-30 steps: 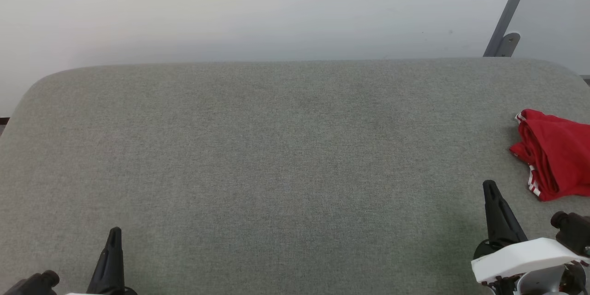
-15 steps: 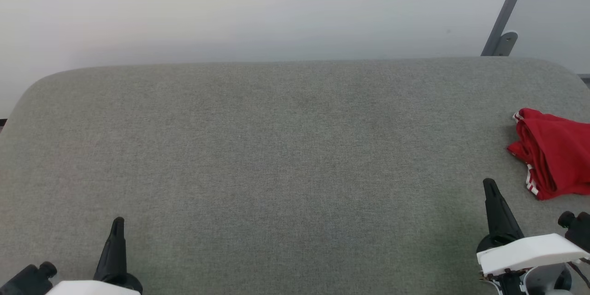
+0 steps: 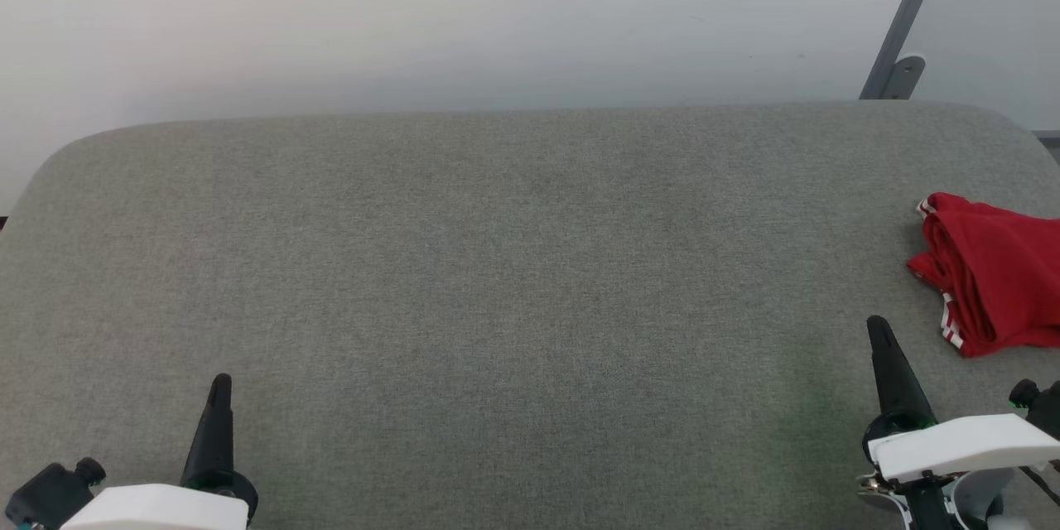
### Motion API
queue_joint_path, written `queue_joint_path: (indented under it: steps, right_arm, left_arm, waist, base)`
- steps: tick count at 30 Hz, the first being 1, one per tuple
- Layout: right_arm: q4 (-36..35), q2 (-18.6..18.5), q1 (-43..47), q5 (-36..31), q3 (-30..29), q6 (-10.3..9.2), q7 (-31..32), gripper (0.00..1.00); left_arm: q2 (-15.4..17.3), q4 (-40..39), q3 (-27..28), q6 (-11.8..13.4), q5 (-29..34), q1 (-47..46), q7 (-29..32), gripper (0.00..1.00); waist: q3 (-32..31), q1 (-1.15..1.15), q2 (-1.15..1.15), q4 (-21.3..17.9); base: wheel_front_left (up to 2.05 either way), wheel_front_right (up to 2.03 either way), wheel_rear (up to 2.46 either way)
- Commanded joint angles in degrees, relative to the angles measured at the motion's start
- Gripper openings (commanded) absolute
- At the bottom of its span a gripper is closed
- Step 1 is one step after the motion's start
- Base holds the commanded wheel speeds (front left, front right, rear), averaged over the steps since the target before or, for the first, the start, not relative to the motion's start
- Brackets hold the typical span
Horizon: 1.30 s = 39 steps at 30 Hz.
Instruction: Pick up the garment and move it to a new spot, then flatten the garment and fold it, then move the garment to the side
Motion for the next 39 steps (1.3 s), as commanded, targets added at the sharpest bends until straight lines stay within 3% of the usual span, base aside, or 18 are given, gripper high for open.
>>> queue_joint_path:
  steps: [1, 39]
  right_arm:
    - [-0.27, 0.04, -1.42, 1.64, -0.1, -0.03, 0.27, 0.0]
    - [2.31, 0.19, -3.39, 22.62, -0.66, -0.04, 4.01, 0.0]
  left_arm:
    - [0.03, -0.31, 0.4, 0.06, -1.73, -1.33, 0.39, 0.0]
    - [-3.06, 2.06, 1.59, 0.09, -18.88, -5.97, 6.05, 0.0]
  waist:
    - [0.0, 0.0, 0.0, -0.02]
    - [-0.03, 0.0, 0.0, -0.89]
  base:
    - [0.0, 0.0, 0.0]
    - [0.0, 0.0, 0.0]
